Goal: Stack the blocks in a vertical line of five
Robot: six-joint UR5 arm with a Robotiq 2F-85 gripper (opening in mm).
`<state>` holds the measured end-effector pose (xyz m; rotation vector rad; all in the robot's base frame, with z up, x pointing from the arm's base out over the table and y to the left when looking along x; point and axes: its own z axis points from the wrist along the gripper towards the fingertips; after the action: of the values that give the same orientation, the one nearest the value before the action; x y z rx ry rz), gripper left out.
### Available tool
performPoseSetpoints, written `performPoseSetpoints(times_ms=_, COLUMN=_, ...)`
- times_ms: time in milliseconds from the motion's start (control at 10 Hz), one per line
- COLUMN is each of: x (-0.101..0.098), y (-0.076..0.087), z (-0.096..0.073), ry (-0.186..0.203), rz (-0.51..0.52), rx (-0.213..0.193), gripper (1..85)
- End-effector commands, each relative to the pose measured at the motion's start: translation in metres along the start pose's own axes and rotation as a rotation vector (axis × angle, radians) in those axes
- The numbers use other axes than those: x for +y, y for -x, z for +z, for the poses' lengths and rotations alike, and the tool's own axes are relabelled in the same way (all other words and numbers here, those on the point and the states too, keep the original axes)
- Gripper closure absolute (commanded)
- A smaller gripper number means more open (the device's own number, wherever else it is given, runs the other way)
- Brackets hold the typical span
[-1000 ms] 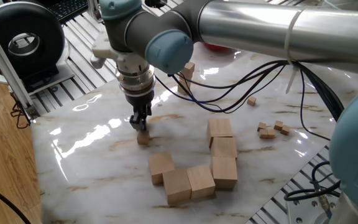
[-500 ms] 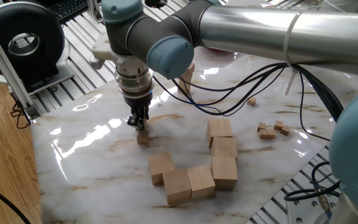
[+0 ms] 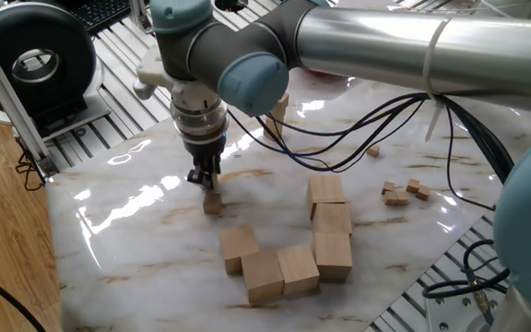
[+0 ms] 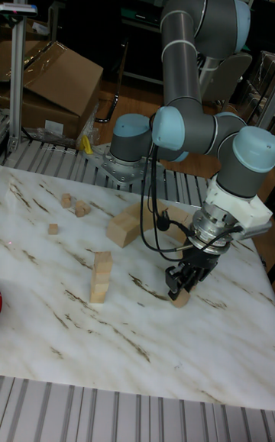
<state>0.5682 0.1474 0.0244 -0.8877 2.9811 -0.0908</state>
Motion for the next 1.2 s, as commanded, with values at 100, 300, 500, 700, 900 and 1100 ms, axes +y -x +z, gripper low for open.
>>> performPoseSetpoints(times_ms=100, x=-0.035, y=-0.001, z=-0.044, ry=-0.006, rz=-0.023, rx=0.004, gripper=63.3)
performPoseSetpoints(times_ms=300, x=-0.062, y=-0.007, z=-0.078, ry=0.013, rz=-0.038, rx=0.004, gripper=63.3)
performPoseSetpoints(times_ms=500, x=-0.077, y=-0.020, z=-0.106, ry=0.027, rz=-0.034, rx=-0.005, gripper=63.3)
performPoseSetpoints(times_ms=700, x=-0.078, y=-0.031, z=-0.119, ry=0.017, rz=-0.010, rx=-0.012, gripper=65.7)
performPoseSetpoints(times_ms=900, x=-0.073, y=-0.032, z=-0.119, ry=0.034, rz=0.000, rx=-0.006, gripper=64.3)
performPoseSetpoints(times_ms=1100, x=-0.075, y=-0.039, z=-0.119, ry=0.026, rz=0.019, rx=0.023, gripper=58.3)
